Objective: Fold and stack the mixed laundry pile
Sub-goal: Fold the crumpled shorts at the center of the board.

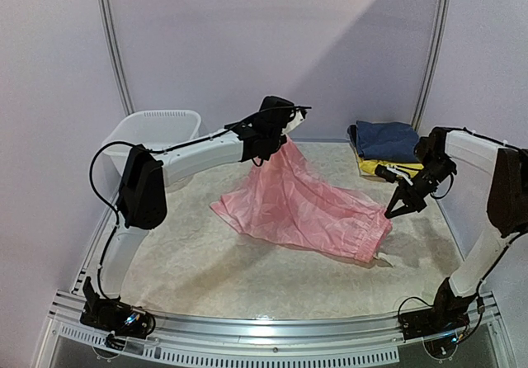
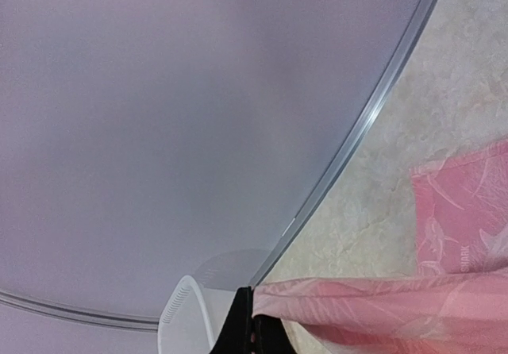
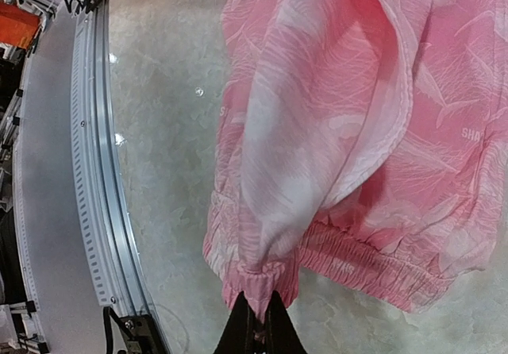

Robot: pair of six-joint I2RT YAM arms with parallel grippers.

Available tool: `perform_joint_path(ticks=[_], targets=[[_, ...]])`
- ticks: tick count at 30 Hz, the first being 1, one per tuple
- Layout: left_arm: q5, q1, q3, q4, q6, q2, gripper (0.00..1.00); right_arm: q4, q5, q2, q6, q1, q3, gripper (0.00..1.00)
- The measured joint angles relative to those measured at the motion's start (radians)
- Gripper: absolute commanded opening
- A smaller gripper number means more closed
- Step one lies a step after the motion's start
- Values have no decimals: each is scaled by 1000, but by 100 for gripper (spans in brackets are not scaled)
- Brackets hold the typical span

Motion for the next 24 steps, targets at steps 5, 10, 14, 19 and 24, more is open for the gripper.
perform_joint_path(ticks=[5, 10, 14, 19, 24], targets=[[-1, 9, 1, -23, 8, 3, 0, 2, -6, 85, 5, -21, 34, 0], [1, 26, 3, -47, 8, 3, 0, -5, -15, 188, 26, -75, 62, 0], [5, 51, 82, -60, 3, 52, 0, -4, -33, 296, 47, -118, 130, 0], [39, 87, 172, -57, -24, 148, 8, -5, -66, 427, 81, -146, 232, 0], [71, 115, 247, -39, -74, 282, 60, -3, -99, 564, 164, -149, 349, 21]])
